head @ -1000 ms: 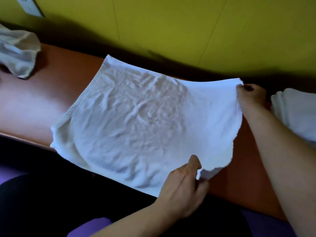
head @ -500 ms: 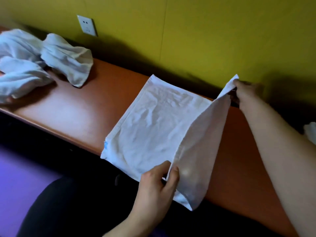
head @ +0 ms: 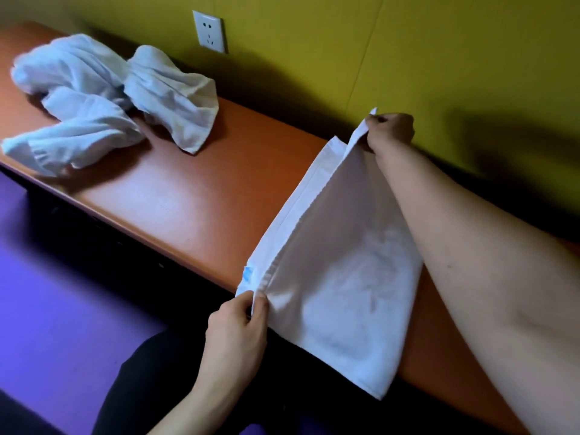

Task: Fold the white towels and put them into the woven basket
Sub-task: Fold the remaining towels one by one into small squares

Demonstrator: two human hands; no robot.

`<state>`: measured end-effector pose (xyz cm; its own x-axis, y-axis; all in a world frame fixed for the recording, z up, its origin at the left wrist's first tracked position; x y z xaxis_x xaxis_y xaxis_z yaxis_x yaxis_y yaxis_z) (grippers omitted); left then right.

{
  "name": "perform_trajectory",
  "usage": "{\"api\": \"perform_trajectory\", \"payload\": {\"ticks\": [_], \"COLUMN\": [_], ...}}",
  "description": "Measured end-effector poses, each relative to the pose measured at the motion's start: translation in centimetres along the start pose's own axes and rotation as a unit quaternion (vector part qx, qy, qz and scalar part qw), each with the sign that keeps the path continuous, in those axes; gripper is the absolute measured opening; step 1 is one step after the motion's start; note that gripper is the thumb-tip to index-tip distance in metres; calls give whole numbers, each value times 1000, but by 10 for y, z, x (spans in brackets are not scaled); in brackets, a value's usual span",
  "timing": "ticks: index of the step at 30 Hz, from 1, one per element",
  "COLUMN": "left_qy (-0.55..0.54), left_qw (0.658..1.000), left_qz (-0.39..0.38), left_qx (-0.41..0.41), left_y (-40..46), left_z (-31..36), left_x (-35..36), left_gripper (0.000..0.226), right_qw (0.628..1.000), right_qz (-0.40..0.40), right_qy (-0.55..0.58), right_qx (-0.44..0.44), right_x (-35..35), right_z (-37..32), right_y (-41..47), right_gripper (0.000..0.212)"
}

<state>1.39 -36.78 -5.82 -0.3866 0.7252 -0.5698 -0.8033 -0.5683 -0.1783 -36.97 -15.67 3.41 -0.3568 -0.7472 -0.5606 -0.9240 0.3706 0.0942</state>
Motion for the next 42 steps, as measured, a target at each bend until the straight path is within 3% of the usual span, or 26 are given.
{"api": "perform_trajectory", "payload": {"ticks": [3,6,9,15,20,23,26,31,33,37,39,42], "left_qy": [8,53,77,63,-24,-74,-135,-138,-114,-82,-137,-192], "left_qw": [999,997,994,992,991,981,968,978,986,996,989,975], "left_qz": [2,18,41,52,49,54,61,36,18,-14,-53,-100], "left_qx": [-40,-61,-73,-99,-126,-174,-203,-155,-121,-23,-20,-49], "left_y": [7,15,23,30,27,31,43,48,25,-14,-31,-55], "left_z": [-12,-16,-21,-33,-31,-50,-79,-80,-51,0,9,9], "left_x": [-1,-6,-9,-1,-3,-1,8,17,3,-18,-18,-15], "left_gripper": [47,45,44,19,22,40,52,44,42,30,21,19], "right_qw": [999,988,979,995,995,987,974,957,941,959,963,964], "right_qz": [-24,-97,-118,-74,-22,-11,-55,-67,-49,12,26,24], "right_qy": [10,104,152,55,-70,-115,-153,50,134,144,160,198], "right_qx": [25,59,63,28,60,110,159,277,307,245,217,174], "right_x": [22,38,20,-80,-164,-179,-172,-148,-152,-189,-209,-235], "right_z": [7,15,35,147,204,228,238,262,258,247,242,230], "right_y": [-2,-21,-62,-181,-289,-324,-347,-355,-357,-346,-342,-342], "right_gripper": [28,26,19,13,6,19,30,18,12,11,3,11]}}
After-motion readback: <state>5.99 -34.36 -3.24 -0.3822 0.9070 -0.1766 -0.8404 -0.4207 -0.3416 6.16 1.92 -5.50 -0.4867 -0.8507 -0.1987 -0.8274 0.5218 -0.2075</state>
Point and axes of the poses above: each hand's wrist, its own y-axis towards the middle knuckle, its own x-axis out of the palm, z = x × y, the point moved 9 cm from there along y, towards the middle knuckle, and after that the axes turned 5 degrees about z, right-handed, at the moved point
